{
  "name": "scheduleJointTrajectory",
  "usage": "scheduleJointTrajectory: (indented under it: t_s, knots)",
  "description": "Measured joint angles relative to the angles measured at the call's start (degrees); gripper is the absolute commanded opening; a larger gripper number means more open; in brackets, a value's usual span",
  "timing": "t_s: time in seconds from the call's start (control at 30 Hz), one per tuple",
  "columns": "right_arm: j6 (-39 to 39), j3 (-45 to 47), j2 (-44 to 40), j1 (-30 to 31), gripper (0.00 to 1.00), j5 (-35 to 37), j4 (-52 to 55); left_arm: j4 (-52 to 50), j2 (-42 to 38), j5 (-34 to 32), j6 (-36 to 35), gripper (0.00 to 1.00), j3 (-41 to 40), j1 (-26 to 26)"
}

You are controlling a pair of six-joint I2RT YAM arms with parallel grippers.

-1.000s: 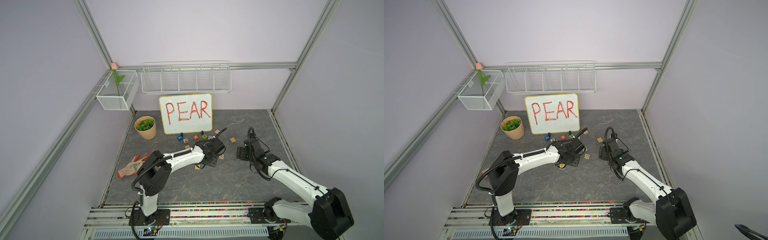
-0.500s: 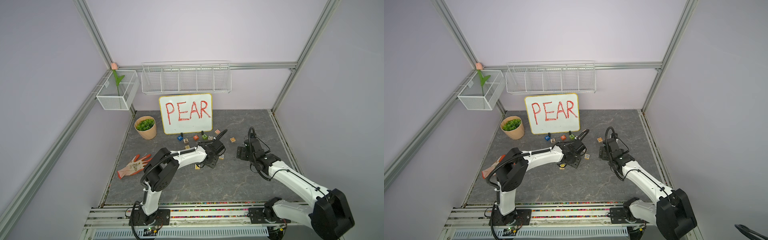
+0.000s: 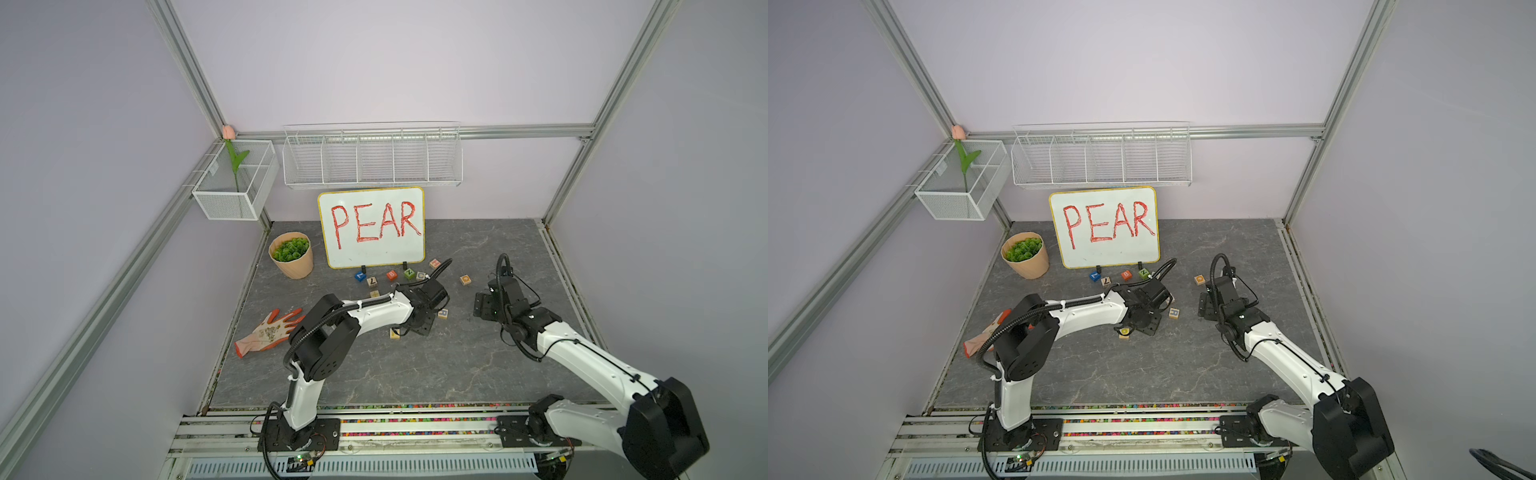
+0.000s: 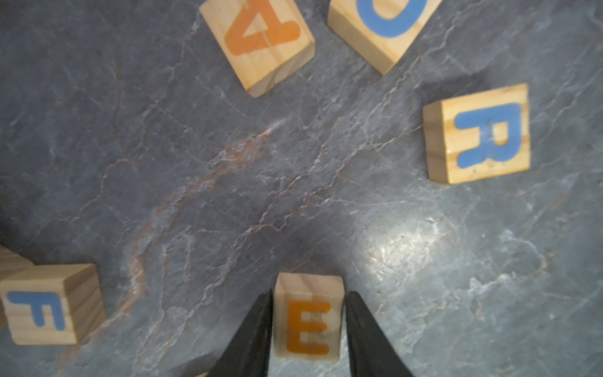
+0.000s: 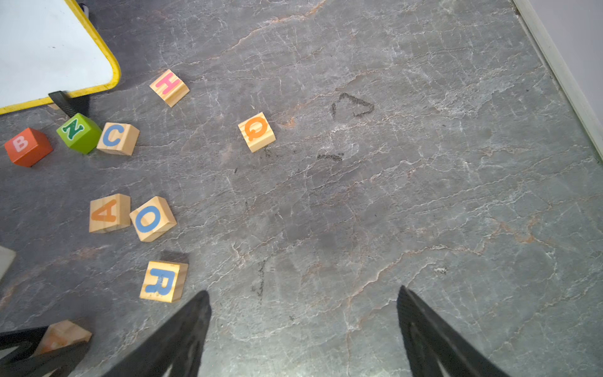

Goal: Spell the uppercase word “pear” with letter blocks
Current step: Move the letter block to the center of the board.

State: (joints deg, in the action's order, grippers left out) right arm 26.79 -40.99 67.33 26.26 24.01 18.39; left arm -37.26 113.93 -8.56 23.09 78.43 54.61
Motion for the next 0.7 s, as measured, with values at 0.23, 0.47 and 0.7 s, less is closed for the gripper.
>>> scheduleJointTrajectory:
  t_s: [0.23, 0.47, 0.7]
  knots:
    - [-0.5, -0.1, 0.2, 0.0, 0.92, -1.7, -0.3, -0.3, -0.3, -0.7, 6.1, 0.33, -0.7, 0.0]
    - [-6.2, 0.6, -2.6, 0.6, 0.91, -16.7, -6.8, -1.0, -4.3, -0.8, 13.4, 0.33, -5.9, 0.0]
    - [-11.0, 0.4, -2.6, 2.5, 0.89, -27.4, -9.6, -1.4, -6.2, -0.6, 16.9, 0.33, -8.2, 0.0]
